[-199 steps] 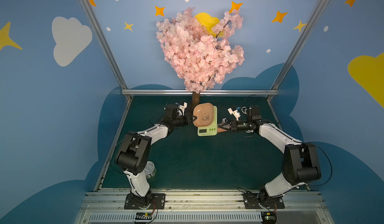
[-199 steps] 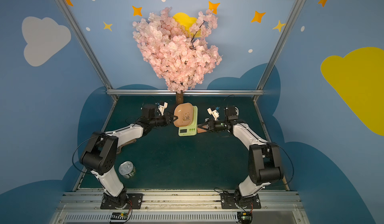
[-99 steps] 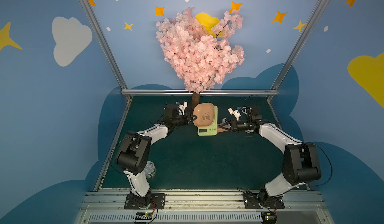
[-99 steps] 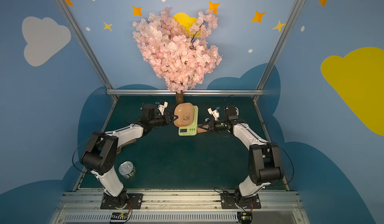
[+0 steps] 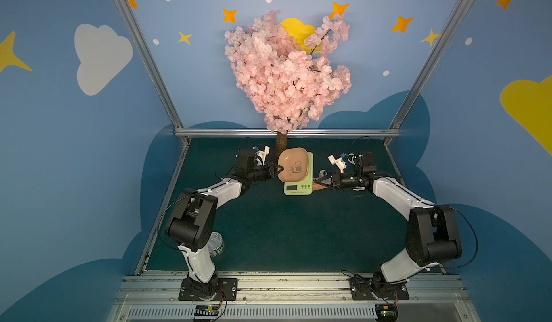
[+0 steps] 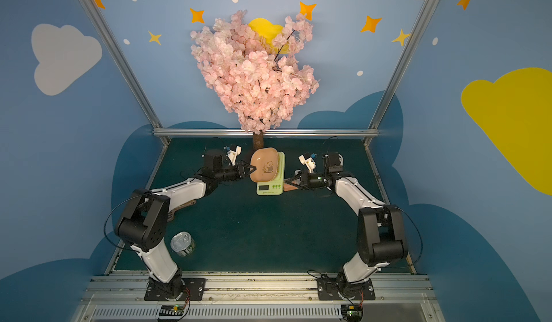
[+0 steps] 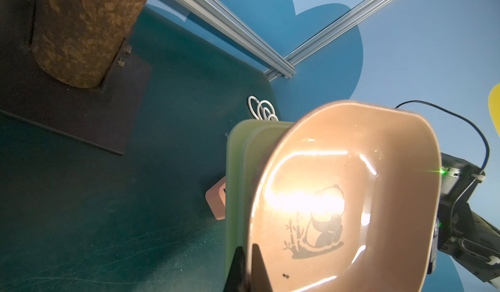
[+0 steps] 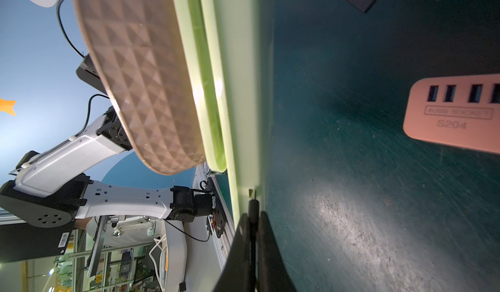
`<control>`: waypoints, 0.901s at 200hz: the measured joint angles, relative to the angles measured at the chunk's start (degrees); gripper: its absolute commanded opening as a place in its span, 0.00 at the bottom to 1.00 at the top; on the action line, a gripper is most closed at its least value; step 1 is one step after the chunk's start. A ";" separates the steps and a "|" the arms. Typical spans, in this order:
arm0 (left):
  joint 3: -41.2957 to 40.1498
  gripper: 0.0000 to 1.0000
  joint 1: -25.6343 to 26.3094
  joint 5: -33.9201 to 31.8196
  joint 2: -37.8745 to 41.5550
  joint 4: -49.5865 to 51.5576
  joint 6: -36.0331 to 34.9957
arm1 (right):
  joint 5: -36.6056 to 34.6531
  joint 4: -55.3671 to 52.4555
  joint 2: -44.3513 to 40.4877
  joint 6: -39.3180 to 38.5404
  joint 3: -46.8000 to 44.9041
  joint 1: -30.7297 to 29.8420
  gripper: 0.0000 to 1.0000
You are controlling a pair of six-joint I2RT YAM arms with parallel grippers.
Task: Charge the electronic scale
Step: Insert the charging cable into the electronic scale.
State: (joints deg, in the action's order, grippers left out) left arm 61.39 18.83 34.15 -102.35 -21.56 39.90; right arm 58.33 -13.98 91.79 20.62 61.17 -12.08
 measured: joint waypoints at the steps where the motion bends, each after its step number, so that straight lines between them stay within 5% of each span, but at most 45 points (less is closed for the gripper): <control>1: 0.00 0.04 -0.02 0.00 0.00 0.00 0.00 | 0.00 0.02 -0.02 0.00 0.00 0.00 0.00; 180: 0.00 0.04 0.04 0.76 -0.76 -1.27 0.28 | 0.20 1.29 -1.05 0.04 -0.39 0.00 0.00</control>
State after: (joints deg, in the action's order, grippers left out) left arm 61.39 18.87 34.92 -103.11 -22.83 40.18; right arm 58.52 -12.69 90.74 20.67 60.77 -12.08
